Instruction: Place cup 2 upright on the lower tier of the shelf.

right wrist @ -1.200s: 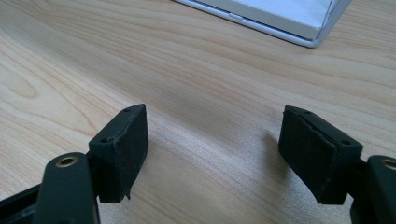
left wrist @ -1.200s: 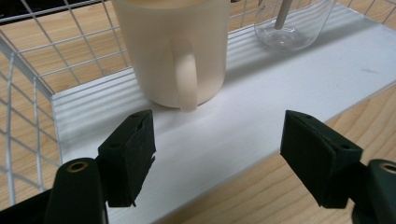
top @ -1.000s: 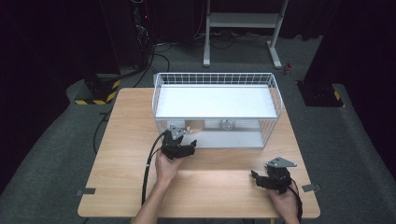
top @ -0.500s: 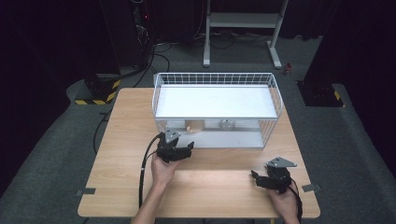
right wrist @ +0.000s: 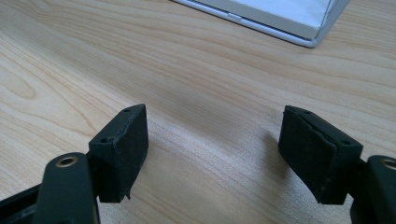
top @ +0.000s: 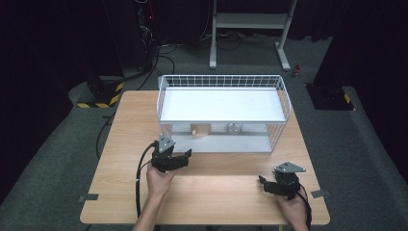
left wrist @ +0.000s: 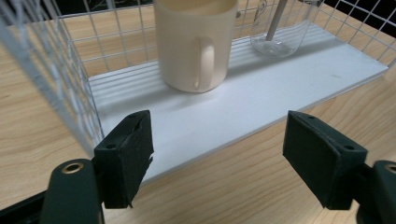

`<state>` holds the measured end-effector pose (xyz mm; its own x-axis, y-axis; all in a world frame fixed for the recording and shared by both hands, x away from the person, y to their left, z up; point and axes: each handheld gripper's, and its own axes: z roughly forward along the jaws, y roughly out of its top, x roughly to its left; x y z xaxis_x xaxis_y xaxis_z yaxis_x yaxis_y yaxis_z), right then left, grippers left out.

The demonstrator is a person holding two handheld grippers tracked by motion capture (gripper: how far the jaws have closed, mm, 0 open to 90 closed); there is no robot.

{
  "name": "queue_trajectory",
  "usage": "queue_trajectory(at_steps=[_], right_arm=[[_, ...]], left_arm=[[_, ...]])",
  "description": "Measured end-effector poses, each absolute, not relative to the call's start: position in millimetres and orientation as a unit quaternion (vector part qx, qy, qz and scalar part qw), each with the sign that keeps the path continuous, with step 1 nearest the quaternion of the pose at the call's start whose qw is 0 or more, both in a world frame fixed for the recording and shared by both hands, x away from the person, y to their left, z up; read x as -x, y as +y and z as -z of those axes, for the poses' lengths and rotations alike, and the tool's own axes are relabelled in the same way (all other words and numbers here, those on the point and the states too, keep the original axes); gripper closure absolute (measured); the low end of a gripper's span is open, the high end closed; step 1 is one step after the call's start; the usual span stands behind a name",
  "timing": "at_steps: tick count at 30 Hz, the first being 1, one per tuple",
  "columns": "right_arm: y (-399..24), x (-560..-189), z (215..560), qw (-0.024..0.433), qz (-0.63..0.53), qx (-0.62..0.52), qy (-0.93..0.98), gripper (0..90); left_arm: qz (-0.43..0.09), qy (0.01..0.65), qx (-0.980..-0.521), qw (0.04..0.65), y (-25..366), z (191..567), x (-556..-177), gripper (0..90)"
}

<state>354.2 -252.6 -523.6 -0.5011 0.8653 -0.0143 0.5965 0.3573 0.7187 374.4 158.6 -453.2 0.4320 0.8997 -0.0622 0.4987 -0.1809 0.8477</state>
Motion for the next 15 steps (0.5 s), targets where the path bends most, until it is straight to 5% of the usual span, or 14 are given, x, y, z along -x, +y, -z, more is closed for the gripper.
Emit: queue_trajectory(at_steps=[15], right_arm=[[-253, -354, 524, 0.201, -0.335, -0.458, 0.799, 24.3]], left_arm=[[-0.239, 0.492, -0.715, 0.436, 179, 450, -361, 23.8]])
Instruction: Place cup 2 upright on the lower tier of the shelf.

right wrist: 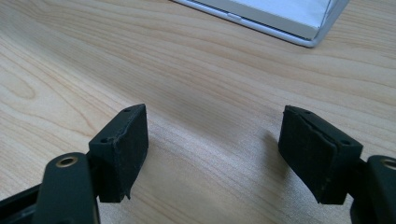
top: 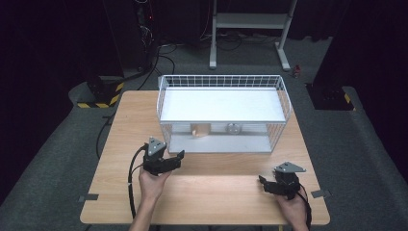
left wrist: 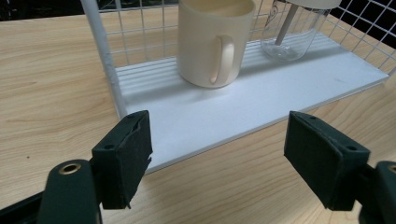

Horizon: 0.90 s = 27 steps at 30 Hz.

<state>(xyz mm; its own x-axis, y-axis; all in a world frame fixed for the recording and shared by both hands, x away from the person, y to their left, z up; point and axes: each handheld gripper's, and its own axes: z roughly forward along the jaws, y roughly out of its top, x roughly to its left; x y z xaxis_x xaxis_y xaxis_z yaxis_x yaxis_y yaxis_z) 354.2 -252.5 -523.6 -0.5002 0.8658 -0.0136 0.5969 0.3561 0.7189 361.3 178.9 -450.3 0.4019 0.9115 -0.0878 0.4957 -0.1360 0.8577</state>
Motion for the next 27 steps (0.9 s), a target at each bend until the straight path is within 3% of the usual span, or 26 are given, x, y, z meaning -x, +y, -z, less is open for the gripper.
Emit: queue_trajectory(at_steps=[27], right_arm=[[-252, -354, 524, 0.201, -0.335, -0.458, 0.798, 24.2]], left_arm=[[-0.252, 0.504, -0.711, 0.421, 200, 459, -337, 23.5]])
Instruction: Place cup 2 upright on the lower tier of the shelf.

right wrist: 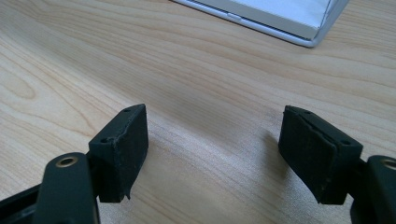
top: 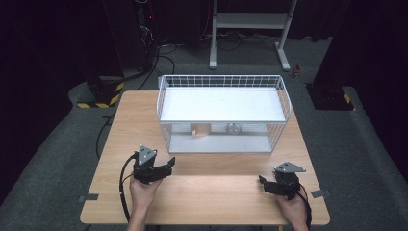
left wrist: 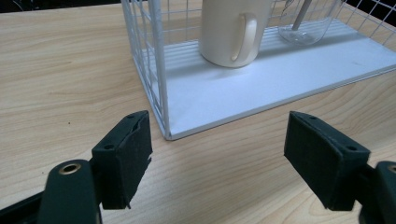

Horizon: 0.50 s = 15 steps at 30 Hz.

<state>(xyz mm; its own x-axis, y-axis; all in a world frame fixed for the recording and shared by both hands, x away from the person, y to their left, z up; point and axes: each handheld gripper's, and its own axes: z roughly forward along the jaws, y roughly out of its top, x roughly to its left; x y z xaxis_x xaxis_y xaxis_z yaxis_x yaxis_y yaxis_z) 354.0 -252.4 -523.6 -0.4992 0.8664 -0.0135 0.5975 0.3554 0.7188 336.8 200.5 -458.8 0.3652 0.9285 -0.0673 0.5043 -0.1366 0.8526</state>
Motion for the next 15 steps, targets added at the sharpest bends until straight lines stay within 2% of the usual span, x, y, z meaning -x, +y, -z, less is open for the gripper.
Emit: queue_trajectory(at_steps=[15], right_arm=[[-253, -354, 524, 0.201, -0.335, -0.458, 0.799, 24.1]], left_arm=[[-0.257, 0.519, -0.708, 0.404, 207, 476, -327, 24.3]])
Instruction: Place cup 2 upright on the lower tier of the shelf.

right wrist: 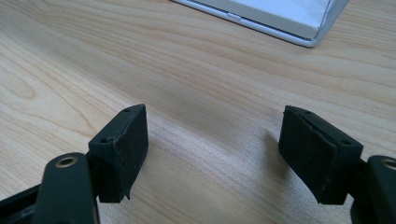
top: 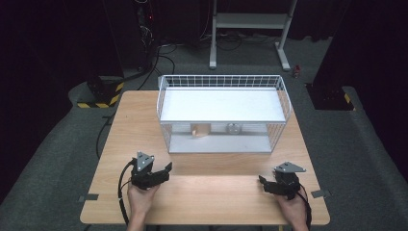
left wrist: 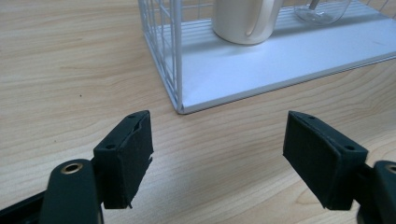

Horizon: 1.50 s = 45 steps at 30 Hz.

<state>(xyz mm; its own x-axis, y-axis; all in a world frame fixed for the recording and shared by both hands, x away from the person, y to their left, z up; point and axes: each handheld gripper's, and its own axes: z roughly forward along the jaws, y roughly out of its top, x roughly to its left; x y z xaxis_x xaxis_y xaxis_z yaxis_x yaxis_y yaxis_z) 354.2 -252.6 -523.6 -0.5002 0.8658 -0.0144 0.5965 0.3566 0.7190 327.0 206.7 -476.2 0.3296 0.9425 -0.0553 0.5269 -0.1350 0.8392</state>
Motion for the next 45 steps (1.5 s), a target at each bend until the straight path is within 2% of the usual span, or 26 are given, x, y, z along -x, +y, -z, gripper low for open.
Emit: queue_trajectory(at_steps=[16, 28, 33, 45], right_arm=[[-253, -354, 524, 0.201, -0.334, -0.457, 0.799, 24.1], [-253, -354, 524, 0.201, -0.335, -0.458, 0.799, 24.0], [-253, -354, 524, 0.201, -0.335, -0.458, 0.799, 24.0], [-253, -354, 524, 0.201, -0.335, -0.458, 0.799, 24.0]], left_arm=[[-0.253, 0.536, -0.705, 0.390, 209, 496, -322, 25.8], [-0.242, 0.534, -0.727, 0.358, 200, 512, -334, 25.6], [-0.255, 0.536, -0.731, 0.338, 197, 517, -339, 25.6], [-0.244, 0.543, -0.733, 0.328, 192, 528, -349, 25.4]])
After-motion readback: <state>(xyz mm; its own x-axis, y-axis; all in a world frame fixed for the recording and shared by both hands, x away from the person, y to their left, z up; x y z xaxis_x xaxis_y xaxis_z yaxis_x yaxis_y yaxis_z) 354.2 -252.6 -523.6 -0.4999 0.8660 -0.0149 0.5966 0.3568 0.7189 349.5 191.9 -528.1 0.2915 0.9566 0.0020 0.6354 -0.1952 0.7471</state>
